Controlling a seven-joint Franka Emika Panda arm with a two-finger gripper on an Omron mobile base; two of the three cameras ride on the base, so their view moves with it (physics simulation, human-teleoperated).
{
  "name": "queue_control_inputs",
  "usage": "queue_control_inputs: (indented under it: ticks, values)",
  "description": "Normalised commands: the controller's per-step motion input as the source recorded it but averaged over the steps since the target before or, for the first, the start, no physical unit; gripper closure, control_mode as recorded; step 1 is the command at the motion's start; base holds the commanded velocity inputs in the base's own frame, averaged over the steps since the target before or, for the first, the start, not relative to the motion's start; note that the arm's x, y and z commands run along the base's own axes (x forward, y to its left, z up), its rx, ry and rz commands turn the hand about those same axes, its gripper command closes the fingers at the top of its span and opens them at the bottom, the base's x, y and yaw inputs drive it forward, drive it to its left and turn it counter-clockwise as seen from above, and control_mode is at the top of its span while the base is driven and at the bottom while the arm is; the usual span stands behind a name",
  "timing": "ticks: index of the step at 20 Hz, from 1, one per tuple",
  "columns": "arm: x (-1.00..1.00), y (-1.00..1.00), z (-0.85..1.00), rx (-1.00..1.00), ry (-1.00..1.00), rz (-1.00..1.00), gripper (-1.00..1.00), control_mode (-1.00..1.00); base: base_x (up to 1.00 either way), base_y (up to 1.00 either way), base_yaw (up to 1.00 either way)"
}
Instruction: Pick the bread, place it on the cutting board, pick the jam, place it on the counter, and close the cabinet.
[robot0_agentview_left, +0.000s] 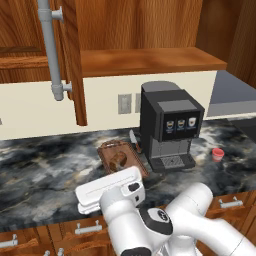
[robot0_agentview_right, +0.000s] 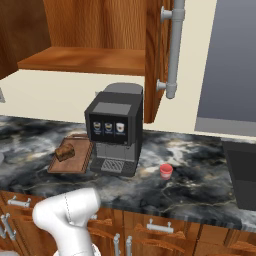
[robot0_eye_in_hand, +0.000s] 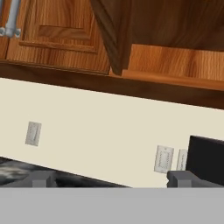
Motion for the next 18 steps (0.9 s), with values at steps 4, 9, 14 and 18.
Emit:
queue_control_inputs:
  ticks: [4, 9, 14, 18]
  values:
    - [-0.12, 0.20, 0.19, 0.00, -0.05, 0.00, -1.00, -1.00, 0.00, 0.00, 0.00]
    - [-0.14, 0.12, 0.18, 0.00, -0.05, 0.00, -1.00, -1.00, 0.00, 0.00, 0.00]
    - [-0.08, 0.08, 0.08, 0.00, -0.02, 0.00, -1.00, -1.00, 0.00, 0.00, 0.00]
    - [-0.05, 0.02, 0.00, 0.00, 0.00, 0.00, -1.00, -1.00, 0.00, 0.00, 0.00]
